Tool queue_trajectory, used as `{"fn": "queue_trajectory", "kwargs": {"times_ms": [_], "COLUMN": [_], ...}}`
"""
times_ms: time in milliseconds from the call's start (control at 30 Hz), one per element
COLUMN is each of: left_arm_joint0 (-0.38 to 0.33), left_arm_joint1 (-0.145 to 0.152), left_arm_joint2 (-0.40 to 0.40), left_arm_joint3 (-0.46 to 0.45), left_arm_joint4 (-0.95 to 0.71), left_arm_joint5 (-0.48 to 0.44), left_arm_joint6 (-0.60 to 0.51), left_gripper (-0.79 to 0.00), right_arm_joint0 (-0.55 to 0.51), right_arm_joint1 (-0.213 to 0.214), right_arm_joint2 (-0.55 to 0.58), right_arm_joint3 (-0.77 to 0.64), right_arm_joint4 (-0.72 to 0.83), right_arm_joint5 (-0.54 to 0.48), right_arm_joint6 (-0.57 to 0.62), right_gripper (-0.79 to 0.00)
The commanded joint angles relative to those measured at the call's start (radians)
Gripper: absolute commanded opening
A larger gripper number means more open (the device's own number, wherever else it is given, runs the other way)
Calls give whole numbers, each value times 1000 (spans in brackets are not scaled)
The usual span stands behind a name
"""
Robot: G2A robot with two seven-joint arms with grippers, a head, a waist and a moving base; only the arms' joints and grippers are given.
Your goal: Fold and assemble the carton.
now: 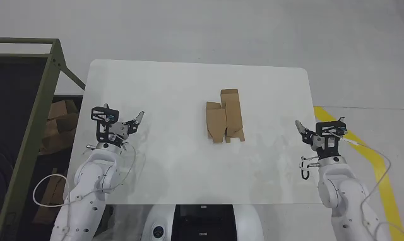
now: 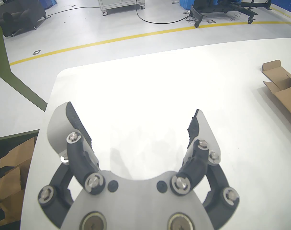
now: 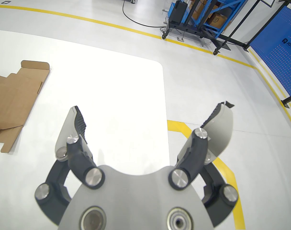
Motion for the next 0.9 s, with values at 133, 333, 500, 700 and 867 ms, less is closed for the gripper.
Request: {"fn": "queue_trajectory", "kwargs": {"times_ms": [133, 333, 500, 700, 867], "left_arm_joint0": [0, -10, -41, -101, -158], "left_arm_joint1": [0, -1, -2, -1, 3], "left_arm_joint2": [0, 12, 29, 43, 42], "left_arm_joint3": [0, -13, -35, -74, -102], "left_arm_joint4": [0, 1, 5, -159, -274], "left_arm_joint5": [0, -30, -67, -204, -290], "left_arm_joint6": [0, -10, -74, -273, -440], "left_gripper": [0, 0, 0, 0, 0], "right_arm_joint0": [0, 0, 0, 0, 0], "right_arm_joint1": [0, 0, 0, 0, 0], "right_arm_joint2": [0, 0, 0, 0, 0], "right_arm_joint3": [0, 0, 0, 0, 0], "right_arm_joint4": [0, 0, 0, 0, 0], "right_arm_joint5": [0, 0, 0, 0, 0], "right_arm_joint6": [0, 0, 0, 0, 0], "right_gripper": [0, 0, 0, 0, 0]}}
